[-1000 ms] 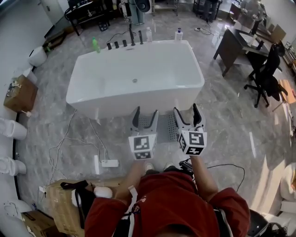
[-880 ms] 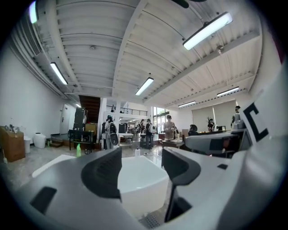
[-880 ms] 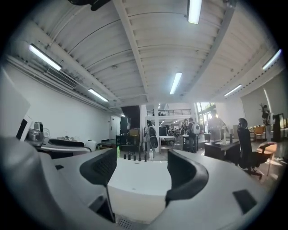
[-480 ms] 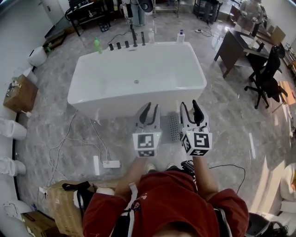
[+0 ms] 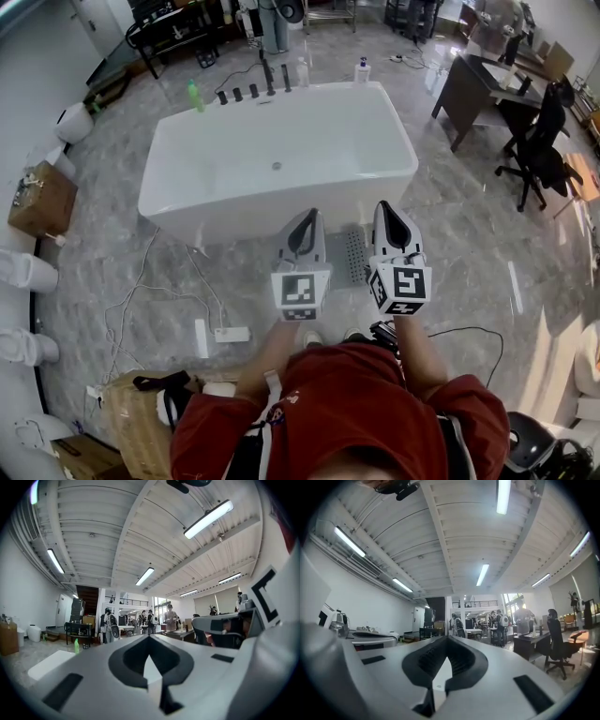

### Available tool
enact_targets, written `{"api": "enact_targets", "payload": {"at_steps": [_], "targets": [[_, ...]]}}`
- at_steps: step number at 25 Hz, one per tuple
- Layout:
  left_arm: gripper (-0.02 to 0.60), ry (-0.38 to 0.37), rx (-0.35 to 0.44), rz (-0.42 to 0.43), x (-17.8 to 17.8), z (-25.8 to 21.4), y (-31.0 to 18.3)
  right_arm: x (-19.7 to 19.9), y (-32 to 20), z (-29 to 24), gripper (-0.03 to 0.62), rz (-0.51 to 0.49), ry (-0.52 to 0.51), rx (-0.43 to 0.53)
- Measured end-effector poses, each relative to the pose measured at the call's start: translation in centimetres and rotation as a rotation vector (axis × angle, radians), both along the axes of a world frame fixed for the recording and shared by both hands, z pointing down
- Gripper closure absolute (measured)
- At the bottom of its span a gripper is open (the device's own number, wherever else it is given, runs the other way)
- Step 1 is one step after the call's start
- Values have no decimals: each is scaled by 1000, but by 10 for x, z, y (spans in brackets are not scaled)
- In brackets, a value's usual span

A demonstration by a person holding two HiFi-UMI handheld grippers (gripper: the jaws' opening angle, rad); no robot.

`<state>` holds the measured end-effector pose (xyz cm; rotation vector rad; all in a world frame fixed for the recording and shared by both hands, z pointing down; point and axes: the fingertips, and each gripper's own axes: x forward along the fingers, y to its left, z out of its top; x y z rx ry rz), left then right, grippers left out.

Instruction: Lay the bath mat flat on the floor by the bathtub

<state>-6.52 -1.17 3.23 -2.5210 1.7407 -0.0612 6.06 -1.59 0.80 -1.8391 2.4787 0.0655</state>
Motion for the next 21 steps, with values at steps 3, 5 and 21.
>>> {"api": "enact_targets", "payload": {"at_steps": [3, 5, 21], "targets": [[568, -2, -4, -6, -1, 4, 1, -4, 1, 2, 583, -10, 14, 1], [568, 0, -4, -17, -1, 4, 1, -3, 1, 2, 583, -10, 25, 4], [568, 20, 8, -29, 2, 1, -6, 9, -7, 5, 583, 19, 21, -18]]}}
